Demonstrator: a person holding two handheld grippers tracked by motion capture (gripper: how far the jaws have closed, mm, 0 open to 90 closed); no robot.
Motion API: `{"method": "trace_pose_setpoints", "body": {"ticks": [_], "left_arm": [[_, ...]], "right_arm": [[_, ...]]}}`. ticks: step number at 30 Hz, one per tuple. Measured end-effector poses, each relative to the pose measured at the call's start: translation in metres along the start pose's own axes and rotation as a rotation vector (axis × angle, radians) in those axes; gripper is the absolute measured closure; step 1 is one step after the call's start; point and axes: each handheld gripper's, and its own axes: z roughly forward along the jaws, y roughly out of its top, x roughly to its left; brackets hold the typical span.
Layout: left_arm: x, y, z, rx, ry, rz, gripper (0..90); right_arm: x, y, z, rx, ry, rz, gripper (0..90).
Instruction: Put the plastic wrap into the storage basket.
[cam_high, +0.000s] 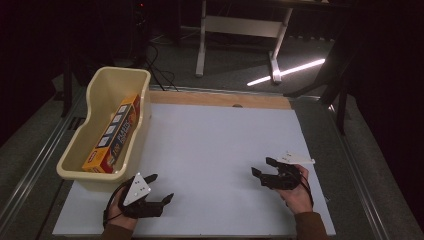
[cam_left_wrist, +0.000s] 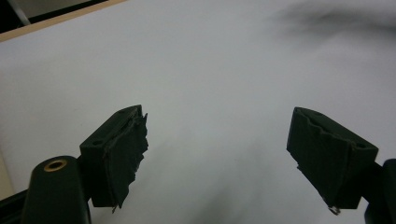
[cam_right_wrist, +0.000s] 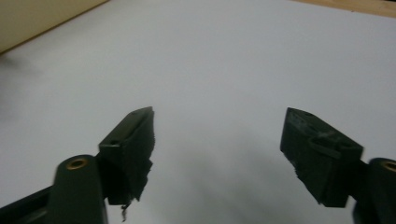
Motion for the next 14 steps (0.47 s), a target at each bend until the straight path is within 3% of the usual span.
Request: {"method": "trace_pose_setpoints", "body": {"ticks": [3,6,14], "left_arm": [[0.0,0.0,0.0,-0.003,0.0,0.0,19.8],[-0.001,0.0,-0.001,-0.005,-0.002,0.002,19.7],[-0.001,0.001,0.0,-0.01,-0.002,-0.001,19.4]], "right_arm": [[0.0,-0.005,-0.006,-0.009,0.002,-0.009,19.2],[0.003,-0.014,-0.015,-0.022,0.017,-0.047,14.0],[0.006,-0.017,-0.019,-0.076,0.054,-0.084,13.8]]}}
